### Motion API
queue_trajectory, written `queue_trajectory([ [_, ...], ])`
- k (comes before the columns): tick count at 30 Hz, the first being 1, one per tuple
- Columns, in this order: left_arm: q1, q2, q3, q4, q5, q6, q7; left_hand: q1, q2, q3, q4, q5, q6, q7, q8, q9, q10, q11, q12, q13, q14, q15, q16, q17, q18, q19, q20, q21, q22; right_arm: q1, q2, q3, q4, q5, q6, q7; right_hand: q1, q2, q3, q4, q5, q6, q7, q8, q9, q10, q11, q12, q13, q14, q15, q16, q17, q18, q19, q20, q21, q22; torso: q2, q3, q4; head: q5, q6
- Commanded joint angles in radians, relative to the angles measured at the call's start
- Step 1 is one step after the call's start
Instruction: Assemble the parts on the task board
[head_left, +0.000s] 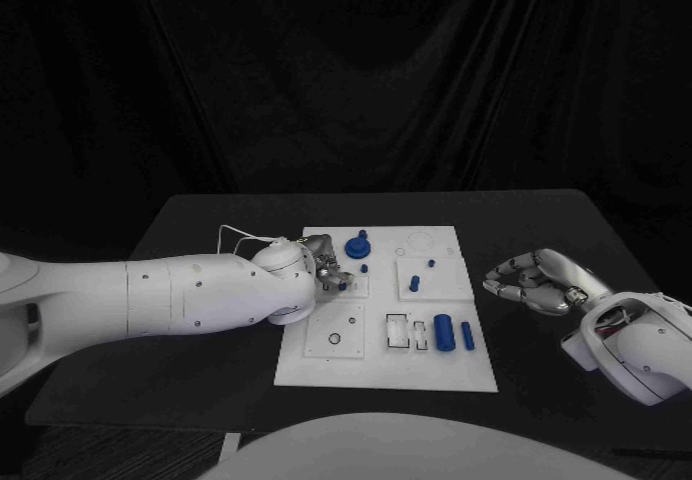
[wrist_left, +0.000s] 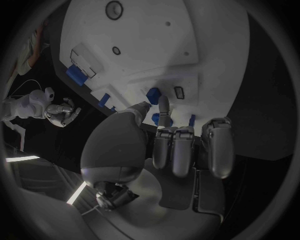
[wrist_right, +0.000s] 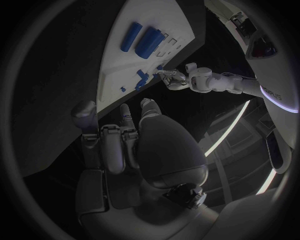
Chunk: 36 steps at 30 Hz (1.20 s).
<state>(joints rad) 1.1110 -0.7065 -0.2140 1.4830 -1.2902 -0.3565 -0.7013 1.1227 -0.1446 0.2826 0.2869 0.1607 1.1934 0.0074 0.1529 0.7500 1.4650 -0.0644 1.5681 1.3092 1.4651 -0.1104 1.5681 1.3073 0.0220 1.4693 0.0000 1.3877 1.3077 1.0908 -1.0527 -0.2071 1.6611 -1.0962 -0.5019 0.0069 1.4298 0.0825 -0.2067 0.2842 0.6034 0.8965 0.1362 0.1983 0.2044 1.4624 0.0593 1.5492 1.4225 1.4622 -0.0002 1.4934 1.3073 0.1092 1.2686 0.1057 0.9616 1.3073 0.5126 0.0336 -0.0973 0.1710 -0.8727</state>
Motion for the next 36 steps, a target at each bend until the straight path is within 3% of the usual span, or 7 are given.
queue_trajectory([
  [1,-0.002,0.002,0.001,0.001,-0.002,0.015,0.007,-0.001,0.009,-0.020,0.001,-0.017,0.000,0.005,-0.007,0.000,0.106,0.003,0.003,0.262,0.106,-0.003,0.003,0.263,0.015,0.057,-0.001,-0.005,0.214,-0.003,-0.001,0.000,0.003,-0.002,-0.017,-0.001,0.009,0.002,0.005,0.000,0.005,-0.005,0.001,-0.003,-0.001,0.065,0.001,-0.006,0.112,0.050,-0.003,-0.004,0.164,0.014,-0.007,-0.001,-0.003,0.097,0.000,0.0001,0.0001,0.000,0.000],
  [3,-0.002,0.003,0.001,0.000,-0.002,0.016,0.006,-0.010,0.016,-0.043,0.003,-0.035,0.001,0.007,-0.009,-0.001,0.106,0.004,0.003,0.262,0.106,-0.002,0.003,0.263,0.015,0.057,0.000,-0.006,0.214,-0.003,-0.001,0.000,0.003,-0.002,-0.017,-0.001,0.010,0.002,0.005,-0.001,0.006,-0.005,0.001,-0.003,-0.001,0.065,0.001,-0.006,0.111,0.050,-0.002,-0.004,0.165,0.014,-0.007,-0.001,-0.003,0.097,0.000,0.0001,-0.0001,0.000,0.000],
  [22,-0.005,0.001,0.001,0.001,-0.004,0.025,0.000,-0.101,0.057,-0.202,0.008,-0.101,-0.003,0.010,-0.020,0.003,0.106,0.007,0.003,0.262,0.106,0.001,0.003,0.263,0.016,0.056,0.002,-0.014,0.212,-0.004,-0.001,0.000,0.003,-0.002,-0.018,0.001,0.010,0.002,0.005,-0.001,0.006,-0.005,0.001,-0.003,-0.001,0.065,0.001,-0.006,0.111,0.050,-0.002,-0.004,0.165,0.014,-0.007,-0.001,-0.003,0.097,0.000,0.0002,0.0000,-0.001,0.000],
  [30,-0.004,-0.026,0.001,0.031,-0.075,0.004,-0.007,-0.171,0.064,-0.347,0.006,-0.113,-0.075,0.016,0.027,0.099,0.106,0.013,0.003,0.262,0.106,0.005,0.003,0.263,0.016,0.057,0.005,-0.016,0.212,-0.004,-0.004,0.000,0.002,-0.002,-0.018,0.002,0.011,0.001,0.005,-0.001,0.008,-0.006,0.001,-0.003,-0.001,0.065,0.002,-0.006,0.111,0.049,-0.002,-0.005,0.164,0.015,-0.008,0.000,-0.005,0.097,0.000,0.0002,0.0001,0.001,0.000],
  [33,0.011,-0.042,0.001,0.050,-0.104,-0.005,-0.010,-0.175,0.069,-0.384,0.007,-0.113,-0.097,0.016,0.045,0.132,0.106,0.014,0.003,0.262,0.106,0.005,0.003,0.263,0.015,0.059,0.004,-0.011,0.213,-0.004,-0.006,0.000,0.001,-0.002,-0.019,0.003,0.011,0.000,0.005,-0.001,0.008,-0.006,0.001,-0.003,-0.001,0.064,0.002,-0.007,0.111,0.049,-0.002,-0.005,0.164,0.015,-0.009,0.000,-0.006,0.097,0.000,0.0001,0.0002,0.004,0.000],
  [36,0.043,-0.051,0.001,0.061,-0.115,-0.010,-0.007,-0.174,0.069,-0.392,0.007,-0.113,-0.101,0.017,0.049,0.140,0.106,0.013,0.003,0.262,0.106,0.005,0.003,0.263,0.015,0.059,0.004,-0.011,0.213,-0.004,-0.006,0.000,0.001,-0.002,-0.020,0.003,0.011,0.000,0.005,-0.001,0.008,-0.006,0.001,-0.003,-0.001,0.064,0.002,-0.007,0.111,0.049,-0.002,-0.005,0.164,0.015,-0.009,0.000,-0.006,0.097,0.000,0.0000,0.0005,0.003,0.000],
])
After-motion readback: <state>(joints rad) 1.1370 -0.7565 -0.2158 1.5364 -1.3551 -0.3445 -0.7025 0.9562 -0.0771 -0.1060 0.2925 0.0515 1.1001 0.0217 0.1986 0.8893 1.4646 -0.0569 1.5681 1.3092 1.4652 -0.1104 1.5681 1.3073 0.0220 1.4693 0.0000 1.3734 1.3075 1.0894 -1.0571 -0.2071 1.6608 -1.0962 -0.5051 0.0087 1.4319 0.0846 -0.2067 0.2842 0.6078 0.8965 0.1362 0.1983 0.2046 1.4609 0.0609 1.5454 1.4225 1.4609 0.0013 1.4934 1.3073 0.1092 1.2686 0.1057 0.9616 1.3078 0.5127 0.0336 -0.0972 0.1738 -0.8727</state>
